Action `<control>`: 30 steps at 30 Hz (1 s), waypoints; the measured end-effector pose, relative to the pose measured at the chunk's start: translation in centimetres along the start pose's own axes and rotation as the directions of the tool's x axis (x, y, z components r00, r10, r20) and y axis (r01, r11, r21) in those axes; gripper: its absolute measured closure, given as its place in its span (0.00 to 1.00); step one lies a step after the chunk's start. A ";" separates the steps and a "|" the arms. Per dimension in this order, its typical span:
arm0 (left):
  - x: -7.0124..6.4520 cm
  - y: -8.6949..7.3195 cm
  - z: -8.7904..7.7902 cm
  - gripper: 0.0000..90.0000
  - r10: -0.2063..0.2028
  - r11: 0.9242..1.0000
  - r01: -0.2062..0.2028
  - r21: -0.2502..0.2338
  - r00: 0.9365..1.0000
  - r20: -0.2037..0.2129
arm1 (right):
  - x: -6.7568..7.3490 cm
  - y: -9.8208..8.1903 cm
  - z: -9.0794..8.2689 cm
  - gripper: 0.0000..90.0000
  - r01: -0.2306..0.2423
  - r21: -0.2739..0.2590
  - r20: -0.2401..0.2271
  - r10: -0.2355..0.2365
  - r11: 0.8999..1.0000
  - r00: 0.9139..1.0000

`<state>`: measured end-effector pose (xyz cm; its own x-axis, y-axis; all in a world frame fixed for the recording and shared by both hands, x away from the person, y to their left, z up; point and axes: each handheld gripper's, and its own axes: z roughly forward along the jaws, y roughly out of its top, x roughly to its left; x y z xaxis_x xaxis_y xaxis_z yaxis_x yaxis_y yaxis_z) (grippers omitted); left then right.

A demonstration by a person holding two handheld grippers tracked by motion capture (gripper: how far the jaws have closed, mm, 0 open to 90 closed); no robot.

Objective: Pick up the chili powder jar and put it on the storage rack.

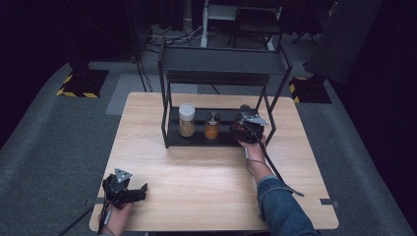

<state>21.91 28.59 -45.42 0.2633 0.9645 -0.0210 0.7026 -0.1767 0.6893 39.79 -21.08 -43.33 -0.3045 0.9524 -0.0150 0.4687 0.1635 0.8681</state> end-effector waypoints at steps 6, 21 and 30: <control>-0.1 0.0 0.0 0.01 -0.002 1.000 0.002 0.001 1.000 -0.003 | -0.2 1.2 -2.6 0.08 0.017 -0.016 -0.017 -0.017 1.000 1.000; -0.2 0.1 0.1 0.00 -0.005 1.000 0.006 0.002 1.000 -0.010 | -2.5 0.7 -9.6 0.06 0.004 -0.075 -0.005 -0.005 0.997 1.000; -0.2 0.1 0.0 0.01 -0.009 1.000 0.009 0.001 1.000 -0.011 | -5.2 -0.9 -12.9 0.06 -0.011 -0.081 0.020 0.013 0.997 1.000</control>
<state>21.92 28.39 -45.39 0.2493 0.9682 -0.0190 0.7057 -0.1682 0.6882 30.23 -29.54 -37.64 -0.2821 0.9593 -0.0135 0.4030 0.1312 0.9057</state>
